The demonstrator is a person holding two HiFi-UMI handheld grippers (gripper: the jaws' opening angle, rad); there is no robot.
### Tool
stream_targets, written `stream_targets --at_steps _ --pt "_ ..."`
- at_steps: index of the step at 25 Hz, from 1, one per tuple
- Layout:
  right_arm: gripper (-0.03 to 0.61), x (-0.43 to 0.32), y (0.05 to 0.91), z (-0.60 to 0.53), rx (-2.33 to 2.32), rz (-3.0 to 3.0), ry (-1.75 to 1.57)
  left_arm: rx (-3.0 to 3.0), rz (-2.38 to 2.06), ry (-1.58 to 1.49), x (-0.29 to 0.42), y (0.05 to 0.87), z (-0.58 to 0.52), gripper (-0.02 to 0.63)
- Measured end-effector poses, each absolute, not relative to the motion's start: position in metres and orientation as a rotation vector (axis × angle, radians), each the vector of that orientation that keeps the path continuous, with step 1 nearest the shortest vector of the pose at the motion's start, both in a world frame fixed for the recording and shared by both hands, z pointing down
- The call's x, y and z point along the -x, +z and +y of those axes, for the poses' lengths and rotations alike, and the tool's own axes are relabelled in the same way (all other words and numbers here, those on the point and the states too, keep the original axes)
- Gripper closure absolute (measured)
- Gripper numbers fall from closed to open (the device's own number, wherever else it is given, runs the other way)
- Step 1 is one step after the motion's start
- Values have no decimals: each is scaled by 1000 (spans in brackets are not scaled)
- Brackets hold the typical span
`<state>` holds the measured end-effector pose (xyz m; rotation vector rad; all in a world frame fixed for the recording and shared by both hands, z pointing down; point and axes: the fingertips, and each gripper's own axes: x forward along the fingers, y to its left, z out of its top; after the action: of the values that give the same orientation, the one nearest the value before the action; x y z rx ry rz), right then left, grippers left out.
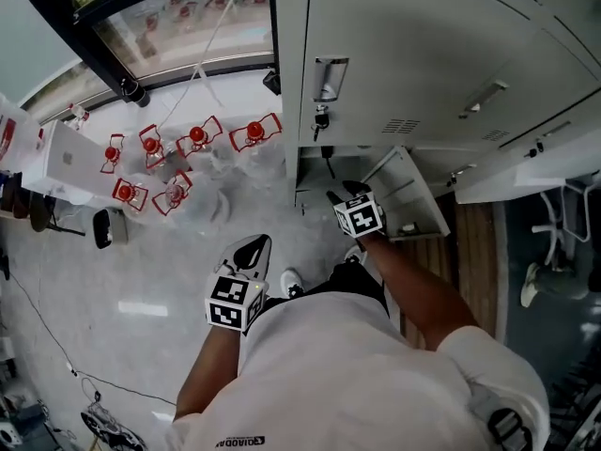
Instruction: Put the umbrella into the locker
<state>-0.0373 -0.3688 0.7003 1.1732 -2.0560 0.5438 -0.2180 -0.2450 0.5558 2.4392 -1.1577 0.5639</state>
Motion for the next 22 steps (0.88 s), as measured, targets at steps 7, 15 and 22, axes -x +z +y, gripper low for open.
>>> stream_targets --at_steps 7,15,22 --pt "496 47 607 -279 -1279 -2268 671 -2578 -989 562 191 536 -227 598" --pt "537 66 551 -209 -1139 -2535 918 -2617 -1009 469 173 510 -212 598" --pt "538 28 517 -170 -1031 -2565 629 -2602 -1038 465 126 503 -169 598"
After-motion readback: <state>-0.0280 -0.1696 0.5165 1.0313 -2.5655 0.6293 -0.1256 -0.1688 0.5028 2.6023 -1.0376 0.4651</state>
